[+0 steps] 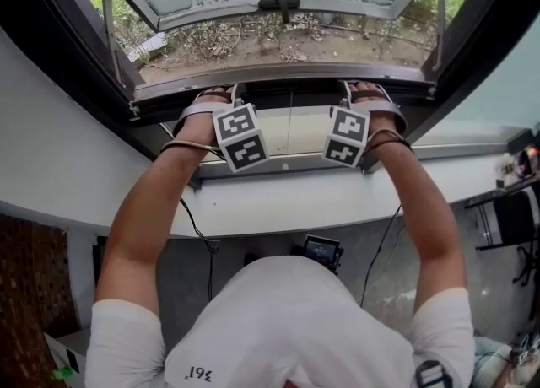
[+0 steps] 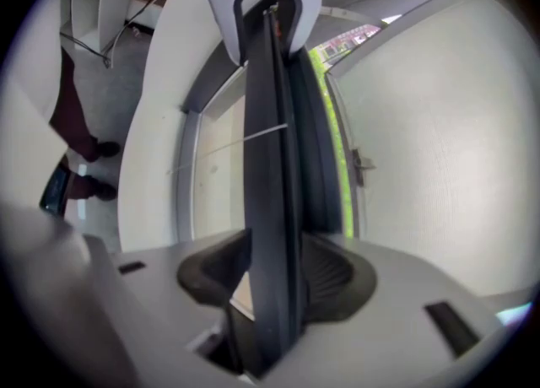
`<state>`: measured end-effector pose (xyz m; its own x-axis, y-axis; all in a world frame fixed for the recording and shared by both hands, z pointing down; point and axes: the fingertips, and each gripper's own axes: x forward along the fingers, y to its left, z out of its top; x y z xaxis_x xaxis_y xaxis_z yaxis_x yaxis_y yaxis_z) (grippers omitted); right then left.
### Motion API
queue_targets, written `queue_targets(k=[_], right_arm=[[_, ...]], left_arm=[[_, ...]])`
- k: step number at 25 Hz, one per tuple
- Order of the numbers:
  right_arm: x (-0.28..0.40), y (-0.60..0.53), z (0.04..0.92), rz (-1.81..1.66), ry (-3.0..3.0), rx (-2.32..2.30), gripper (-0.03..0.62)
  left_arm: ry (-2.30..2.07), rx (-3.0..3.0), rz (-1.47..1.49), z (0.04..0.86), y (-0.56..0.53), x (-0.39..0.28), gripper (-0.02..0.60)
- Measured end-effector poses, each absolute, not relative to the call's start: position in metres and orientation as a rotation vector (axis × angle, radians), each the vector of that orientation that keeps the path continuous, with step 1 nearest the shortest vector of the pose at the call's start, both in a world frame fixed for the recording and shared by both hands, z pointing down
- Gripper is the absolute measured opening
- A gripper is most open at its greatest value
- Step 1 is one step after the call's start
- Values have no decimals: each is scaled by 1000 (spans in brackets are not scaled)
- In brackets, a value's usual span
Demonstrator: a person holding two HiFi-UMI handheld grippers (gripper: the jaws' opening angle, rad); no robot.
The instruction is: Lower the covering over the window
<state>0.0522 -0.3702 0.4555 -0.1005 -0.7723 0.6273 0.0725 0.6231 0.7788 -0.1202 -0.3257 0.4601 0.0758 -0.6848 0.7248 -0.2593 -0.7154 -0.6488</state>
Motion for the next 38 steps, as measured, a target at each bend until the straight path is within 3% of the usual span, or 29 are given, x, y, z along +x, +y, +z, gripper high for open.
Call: queue_targets(k=[34, 38], right_arm=[[49, -381, 466, -771, -1500, 685, 182], [47, -387, 457, -813, -1498, 711, 104]], left_arm=[[989, -2025, -1636, 471, -335, -121, 204], [973, -2017, -1637, 468, -338, -123, 199]])
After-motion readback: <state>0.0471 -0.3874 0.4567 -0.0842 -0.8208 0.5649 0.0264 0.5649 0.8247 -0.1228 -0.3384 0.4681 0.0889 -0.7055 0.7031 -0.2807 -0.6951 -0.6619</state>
